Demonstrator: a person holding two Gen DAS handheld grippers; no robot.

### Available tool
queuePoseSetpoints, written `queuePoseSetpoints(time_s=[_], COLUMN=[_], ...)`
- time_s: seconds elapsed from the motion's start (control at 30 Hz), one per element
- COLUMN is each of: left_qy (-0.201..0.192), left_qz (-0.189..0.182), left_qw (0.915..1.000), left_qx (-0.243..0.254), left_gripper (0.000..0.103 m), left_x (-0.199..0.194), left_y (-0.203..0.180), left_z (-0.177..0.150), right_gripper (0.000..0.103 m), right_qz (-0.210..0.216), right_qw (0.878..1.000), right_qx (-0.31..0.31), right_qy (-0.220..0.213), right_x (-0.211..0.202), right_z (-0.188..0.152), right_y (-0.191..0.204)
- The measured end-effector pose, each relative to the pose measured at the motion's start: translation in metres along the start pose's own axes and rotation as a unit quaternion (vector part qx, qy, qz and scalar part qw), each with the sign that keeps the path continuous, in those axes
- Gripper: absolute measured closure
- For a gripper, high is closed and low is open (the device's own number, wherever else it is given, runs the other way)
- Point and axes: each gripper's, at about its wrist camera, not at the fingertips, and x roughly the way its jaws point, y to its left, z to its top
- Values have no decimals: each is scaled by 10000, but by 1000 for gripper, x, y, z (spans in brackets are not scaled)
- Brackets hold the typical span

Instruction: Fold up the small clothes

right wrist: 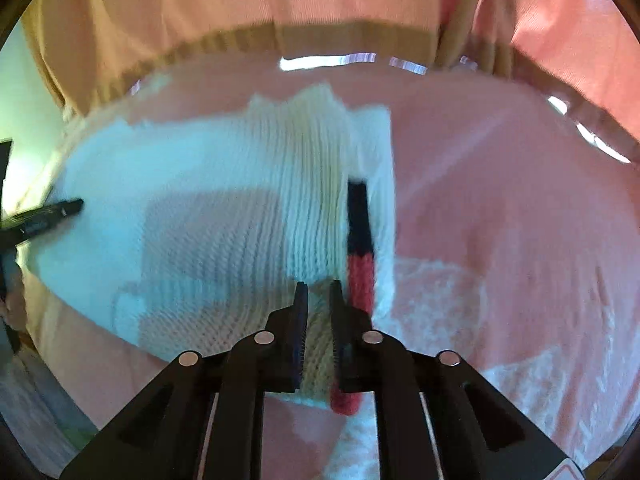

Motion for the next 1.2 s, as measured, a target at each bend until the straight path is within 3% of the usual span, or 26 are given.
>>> queuePoseSetpoints(time_s=[0.13,0.3,0.37,0.43,0.47,0.63,0.83,0.97,1.03,1.1,1.2], left_qy=[43,-192,-170,-71,-2,-93,-253,-105,29,-7,2], left_qz=[79,88,33,44,92,394,7,90,195,179,130], left_qw=[9999,9990,9990,9996,9998,9990,9994,9999,9998,9998,9999], left_qx=[-147,-402,-417,-270,-185,172,-234,-38,9,-84,-108], left_gripper=[50,43,42,42,42,33,33,33,31,27,27], left_x=[-4,-22,-23,-19,-16,-10,-32,-19,-7,-3,-4], left_y=[5,13,10,3,0,-6,-5,-21,-23,-20,-18], left_z=[1,-4,-9,-17,-20,-31,-31,-31,-32,-31,-29], right_gripper=[93,84,84,87,88,82,82,80,76,78,77], right_qz=[-403,-18,43,-418,-400,-77,371,490,300,73,319], right_qw=[9979,9998,9999,9977,9977,9998,9979,9970,9982,9995,9993], right_qx=[-191,-42,-127,-275,-279,163,-98,-303,-373,-299,37], right_qy=[476,-215,3,462,472,-36,-520,-516,-372,-120,-195], right_x=[20,-12,-1,21,23,-6,-23,-6,9,30,22], right_z=[-15,-7,-8,-17,-18,-15,-13,0,3,6,10], right_y=[5,10,17,16,13,10,43,66,70,61,49])
